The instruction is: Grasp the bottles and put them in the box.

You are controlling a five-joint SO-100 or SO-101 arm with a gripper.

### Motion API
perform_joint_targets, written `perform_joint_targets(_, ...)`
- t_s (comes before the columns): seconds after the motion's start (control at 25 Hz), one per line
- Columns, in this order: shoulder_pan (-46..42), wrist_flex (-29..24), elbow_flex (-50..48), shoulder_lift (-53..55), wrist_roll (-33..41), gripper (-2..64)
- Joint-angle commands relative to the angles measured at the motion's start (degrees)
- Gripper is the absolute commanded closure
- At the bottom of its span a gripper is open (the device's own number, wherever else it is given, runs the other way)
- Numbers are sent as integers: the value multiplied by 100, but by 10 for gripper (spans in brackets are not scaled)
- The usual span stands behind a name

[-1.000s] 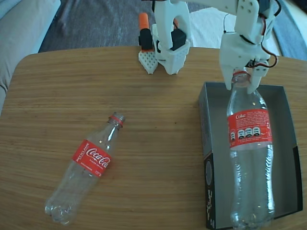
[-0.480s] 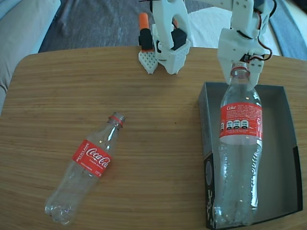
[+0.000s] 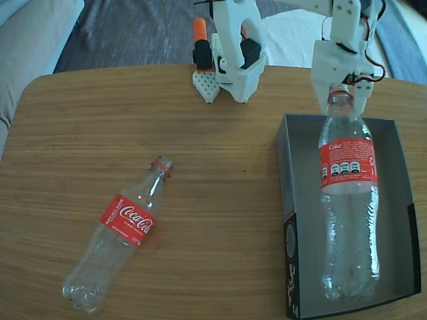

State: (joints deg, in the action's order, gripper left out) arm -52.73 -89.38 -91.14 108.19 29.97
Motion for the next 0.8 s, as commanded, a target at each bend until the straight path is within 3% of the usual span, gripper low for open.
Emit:
perform_joint_targets(0.0, -132, 62, -62, 149, 35, 616)
perform_joint_targets(0.76, -97, 861, -1011, 123, 53, 616)
